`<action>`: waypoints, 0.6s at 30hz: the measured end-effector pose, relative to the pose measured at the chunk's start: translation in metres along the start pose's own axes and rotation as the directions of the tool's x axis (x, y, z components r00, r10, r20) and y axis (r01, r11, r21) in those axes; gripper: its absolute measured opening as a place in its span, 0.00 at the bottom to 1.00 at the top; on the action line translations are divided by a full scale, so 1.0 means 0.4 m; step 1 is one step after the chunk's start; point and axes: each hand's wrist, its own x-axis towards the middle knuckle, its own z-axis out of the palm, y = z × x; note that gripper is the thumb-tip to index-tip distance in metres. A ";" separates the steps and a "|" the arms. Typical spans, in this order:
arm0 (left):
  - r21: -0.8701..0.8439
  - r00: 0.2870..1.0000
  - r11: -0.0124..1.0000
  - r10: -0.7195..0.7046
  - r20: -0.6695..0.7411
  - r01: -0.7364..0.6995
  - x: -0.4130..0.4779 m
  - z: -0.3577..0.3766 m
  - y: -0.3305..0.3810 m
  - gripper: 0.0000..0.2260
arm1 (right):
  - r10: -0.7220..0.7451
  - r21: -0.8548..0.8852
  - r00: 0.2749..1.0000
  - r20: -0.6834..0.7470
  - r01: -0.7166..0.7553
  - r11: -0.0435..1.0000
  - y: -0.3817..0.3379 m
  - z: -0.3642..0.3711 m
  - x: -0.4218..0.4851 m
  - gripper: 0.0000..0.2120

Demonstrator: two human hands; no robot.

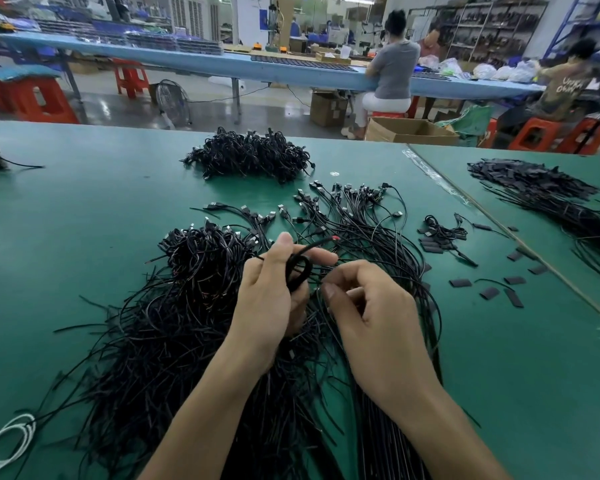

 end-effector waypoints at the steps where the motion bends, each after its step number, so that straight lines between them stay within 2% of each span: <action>1: -0.002 1.000 1.000 0.006 -0.018 -0.006 0.000 0.004 -0.003 0.27 | -0.041 -0.074 0.999 -0.003 0.041 0.996 -0.004 0.004 0.000 0.07; 6: 0.027 0.996 0.999 0.047 -0.077 -0.045 0.001 0.011 -0.018 0.26 | -0.218 -0.310 0.973 0.073 0.230 0.923 -0.011 0.008 0.011 0.10; 9: 0.072 0.992 0.997 0.047 -0.115 -0.039 0.007 0.005 -0.038 0.32 | -0.261 -0.410 0.954 0.149 0.300 0.861 -0.012 0.008 0.017 0.11; 12: 0.133 0.988 0.990 0.062 -0.141 -0.043 0.008 0.001 -0.044 0.32 | -0.288 -0.483 0.939 0.188 0.344 0.805 -0.014 0.010 0.017 0.10; 15: 0.188 0.979 0.981 0.093 -0.184 -0.058 0.010 -0.003 -0.044 0.29 | -0.374 -0.521 0.895 0.244 0.446 0.727 -0.010 0.005 0.014 0.07; 18: 0.230 0.986 0.972 0.091 -0.136 -0.058 0.008 -0.001 -0.041 0.28 | -0.470 -0.546 0.837 0.281 0.542 0.639 -0.006 -0.012 0.019 0.06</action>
